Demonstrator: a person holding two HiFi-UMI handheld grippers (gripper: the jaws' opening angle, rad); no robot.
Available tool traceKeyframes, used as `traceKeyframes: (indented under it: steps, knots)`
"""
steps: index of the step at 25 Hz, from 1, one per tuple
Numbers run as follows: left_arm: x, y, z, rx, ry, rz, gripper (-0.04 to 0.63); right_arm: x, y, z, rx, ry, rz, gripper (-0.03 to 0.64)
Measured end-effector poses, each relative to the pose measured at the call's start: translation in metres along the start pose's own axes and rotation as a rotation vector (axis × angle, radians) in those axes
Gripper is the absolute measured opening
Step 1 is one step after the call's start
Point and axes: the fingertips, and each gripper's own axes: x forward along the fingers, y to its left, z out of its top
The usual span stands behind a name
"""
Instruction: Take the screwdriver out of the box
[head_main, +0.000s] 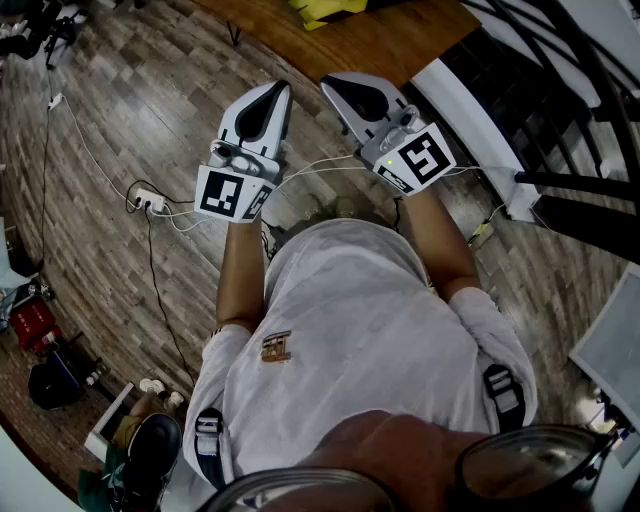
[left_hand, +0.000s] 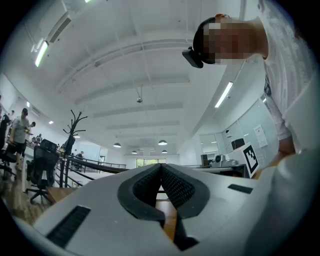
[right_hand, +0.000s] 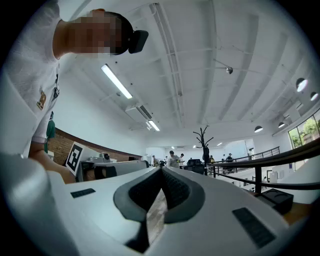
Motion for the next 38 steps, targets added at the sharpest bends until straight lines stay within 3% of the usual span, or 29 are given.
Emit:
traceKeyframes:
  steps: [16,38]
  knots:
    - [-0.005,0.014,-0.006,-0.014,-0.001,-0.009,0.018,0.011,0.0,-0.003,0.028,-0.015,0.003,0.032]
    - [-0.027,0.09,-0.023,-0.048,-0.002,-0.068,0.018,0.069,-0.002,-0.029,0.009,0.01,-0.094,0.032]
